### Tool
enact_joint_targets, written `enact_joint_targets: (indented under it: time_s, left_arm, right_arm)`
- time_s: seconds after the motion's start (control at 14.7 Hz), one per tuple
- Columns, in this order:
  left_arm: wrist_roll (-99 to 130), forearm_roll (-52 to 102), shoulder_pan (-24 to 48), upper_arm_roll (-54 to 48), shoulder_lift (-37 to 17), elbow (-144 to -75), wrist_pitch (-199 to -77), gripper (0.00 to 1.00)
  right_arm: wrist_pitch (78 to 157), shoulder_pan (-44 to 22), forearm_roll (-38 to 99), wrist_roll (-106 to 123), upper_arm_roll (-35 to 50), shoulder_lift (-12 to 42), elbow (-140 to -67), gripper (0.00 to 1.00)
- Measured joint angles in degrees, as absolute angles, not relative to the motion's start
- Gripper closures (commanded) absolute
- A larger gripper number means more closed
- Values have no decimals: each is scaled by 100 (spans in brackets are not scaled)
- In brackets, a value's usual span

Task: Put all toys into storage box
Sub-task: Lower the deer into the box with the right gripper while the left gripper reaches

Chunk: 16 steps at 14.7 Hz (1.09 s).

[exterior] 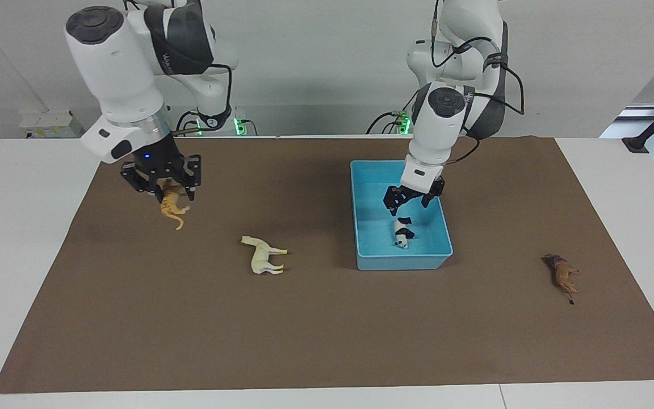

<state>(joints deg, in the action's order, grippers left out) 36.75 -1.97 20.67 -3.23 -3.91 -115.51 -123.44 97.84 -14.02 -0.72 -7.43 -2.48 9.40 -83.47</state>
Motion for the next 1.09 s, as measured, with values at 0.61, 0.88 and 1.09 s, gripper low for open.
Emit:
enact_joint_targets:
  time_s: [0.61, 0.88, 1.09]
  left_arm:
    - [-394, -497, -596, -126, -854, -10689, -12585, 0]
    - [-1294, -497, -1433, -132, -1582, -10573, -13584, 0]
    - [-1442, -497, -1468, -174, -2221, -10078, -13783, 0]
  right_arm:
    - [11204, -3439, 332, -3581, -214, 1238, -8313, 100]
    - [12894, -4175, 331, -4346, -208, 2146, -8332, 100]
    - [13504, -4445, 325, -4627, -205, 3018, -7947, 100]
